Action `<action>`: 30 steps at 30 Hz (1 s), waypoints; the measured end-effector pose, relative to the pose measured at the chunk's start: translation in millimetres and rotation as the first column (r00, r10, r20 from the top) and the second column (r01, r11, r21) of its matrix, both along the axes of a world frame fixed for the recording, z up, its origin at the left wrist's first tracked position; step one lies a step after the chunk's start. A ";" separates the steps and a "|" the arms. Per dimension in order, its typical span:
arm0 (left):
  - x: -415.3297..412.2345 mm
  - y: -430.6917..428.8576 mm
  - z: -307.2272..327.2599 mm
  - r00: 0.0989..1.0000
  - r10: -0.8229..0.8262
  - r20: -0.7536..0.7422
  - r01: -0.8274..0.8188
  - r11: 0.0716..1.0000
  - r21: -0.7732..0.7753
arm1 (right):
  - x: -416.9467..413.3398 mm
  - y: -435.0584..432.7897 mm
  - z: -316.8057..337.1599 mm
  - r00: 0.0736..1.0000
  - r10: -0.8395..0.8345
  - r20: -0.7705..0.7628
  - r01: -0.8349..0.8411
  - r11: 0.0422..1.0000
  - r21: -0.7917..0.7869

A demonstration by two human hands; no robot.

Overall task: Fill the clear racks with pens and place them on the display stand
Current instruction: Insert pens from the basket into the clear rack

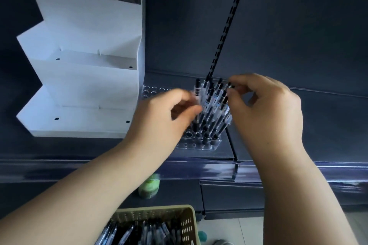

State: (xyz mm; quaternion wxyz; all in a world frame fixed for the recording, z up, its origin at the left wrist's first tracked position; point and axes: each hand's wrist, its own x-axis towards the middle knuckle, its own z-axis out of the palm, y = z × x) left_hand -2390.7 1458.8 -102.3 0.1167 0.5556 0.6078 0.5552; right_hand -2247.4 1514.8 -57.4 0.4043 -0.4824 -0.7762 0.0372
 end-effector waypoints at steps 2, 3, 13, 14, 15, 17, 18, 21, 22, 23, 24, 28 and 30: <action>7.2 10.6 -5.7 0.997 0.008 -0.073 -0.010 1.000 -0.021 | 5.9 0.4 2.0 1.000 0.013 -0.018 -0.014 1.000 -0.004; 9.5 14.2 -7.8 0.992 0.016 -0.128 -0.020 0.999 -0.031 | 8.8 0.6 2.9 0.999 0.019 -0.031 -0.019 1.000 -0.004; 18.6 31.9 -18.7 0.942 0.012 -0.337 -0.096 0.967 -0.235 | 23.5 0.0 6.6 0.998 0.034 -0.046 -0.037 0.997 -0.064; 18.9 32.0 -19.0 0.938 0.013 -0.345 -0.107 0.961 -0.253 | 23.5 -0.4 6.4 0.999 0.035 -0.035 -0.037 0.997 -0.069; 18.7 30.8 -19.9 0.936 0.011 -0.352 -0.116 0.953 -0.279 | 23.3 -0.7 6.1 0.999 0.035 -0.022 -0.037 0.997 -0.071; 17.2 24.9 -22.6 0.937 0.008 -0.349 -0.128 0.938 -0.323 | 22.8 -3.1 5.9 0.999 0.042 -0.003 -0.042 0.997 -0.066; 15.7 20.0 -23.5 0.935 0.013 -0.356 -0.139 0.933 -0.331 | 22.4 -5.1 5.5 0.999 0.048 0.006 -0.048 0.997 -0.063; 9.8 -4.6 -23.7 0.900 0.043 -0.434 -0.182 0.942 -0.283 | 19.9 -14.1 0.1 0.996 0.074 0.047 -0.071 0.996 -0.063; 8.0 -17.0 -23.2 0.882 0.055 -0.468 -0.197 0.945 -0.261 | 18.5 -18.6 -2.9 0.994 0.088 0.067 -0.084 0.994 -0.068; 6.1 -31.5 -23.1 0.858 0.060 -0.510 -0.211 0.947 -0.243 | 16.8 -24.2 -6.5 0.990 0.107 0.092 -0.101 0.992 -0.075; 4.8 -46.7 -23.7 0.828 0.056 -0.558 -0.220 0.948 -0.231 | 14.7 -30.6 -10.3 0.983 0.132 0.124 -0.122 0.989 -0.084; 4.0 -99.8 -40.7 0.724 -0.027 -0.689 -0.231 0.932 -0.280 | 6.9 -58.8 -28.7 0.930 0.268 0.252 -0.224 0.956 -0.190; 7.3 -123.2 -48.1 0.730 -0.083 -0.678 -0.229 0.905 -0.357 | 3.8 -72.6 -40.3 0.891 0.335 0.307 -0.250 0.925 -0.285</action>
